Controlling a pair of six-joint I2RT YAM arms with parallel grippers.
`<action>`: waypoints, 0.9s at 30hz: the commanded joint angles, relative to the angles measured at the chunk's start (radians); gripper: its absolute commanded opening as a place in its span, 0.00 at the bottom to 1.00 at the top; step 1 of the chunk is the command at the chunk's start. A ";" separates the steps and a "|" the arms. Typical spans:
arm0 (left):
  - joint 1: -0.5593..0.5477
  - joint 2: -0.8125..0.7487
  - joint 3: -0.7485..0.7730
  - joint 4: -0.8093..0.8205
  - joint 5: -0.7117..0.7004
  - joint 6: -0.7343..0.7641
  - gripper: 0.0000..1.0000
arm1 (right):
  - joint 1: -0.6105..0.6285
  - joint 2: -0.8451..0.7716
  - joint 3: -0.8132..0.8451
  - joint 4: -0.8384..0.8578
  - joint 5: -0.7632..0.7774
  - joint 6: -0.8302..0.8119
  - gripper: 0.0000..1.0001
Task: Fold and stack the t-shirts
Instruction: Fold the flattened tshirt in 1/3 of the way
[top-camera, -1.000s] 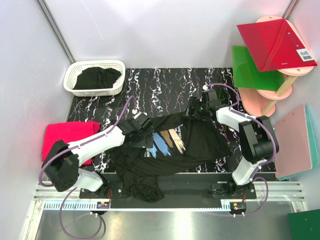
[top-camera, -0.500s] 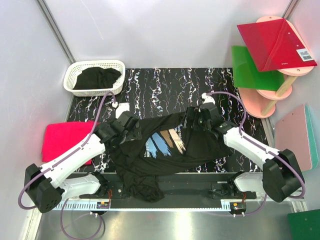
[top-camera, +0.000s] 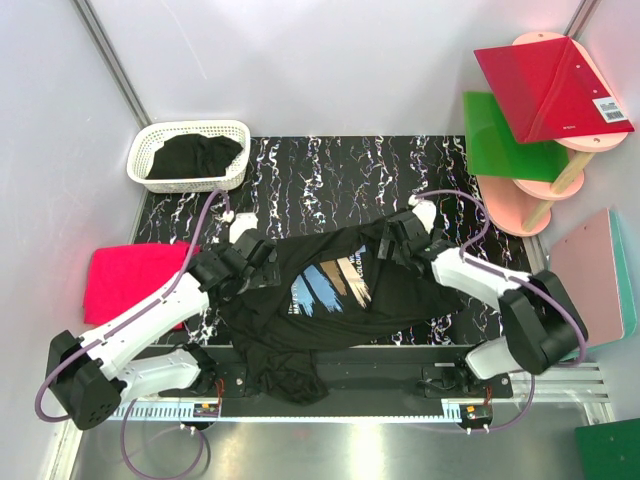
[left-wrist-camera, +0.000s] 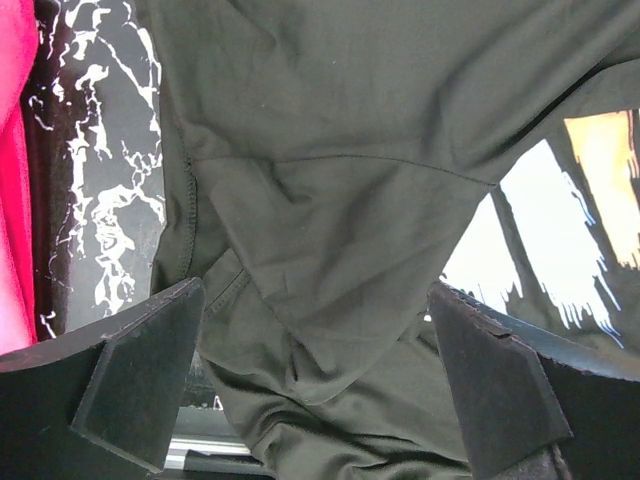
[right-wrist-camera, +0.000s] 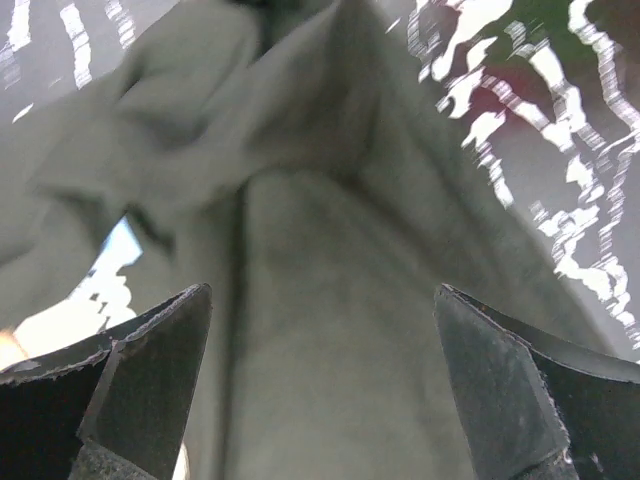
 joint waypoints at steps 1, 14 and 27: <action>0.004 -0.011 -0.011 0.026 -0.017 -0.014 0.99 | 0.000 0.115 0.080 0.069 0.191 -0.036 0.99; 0.004 0.007 -0.023 0.031 -0.012 -0.014 0.99 | 0.000 0.315 0.192 0.095 0.250 0.013 0.00; 0.004 0.060 -0.009 0.055 -0.005 0.000 0.99 | 0.000 0.298 0.242 -0.011 0.415 -0.033 0.58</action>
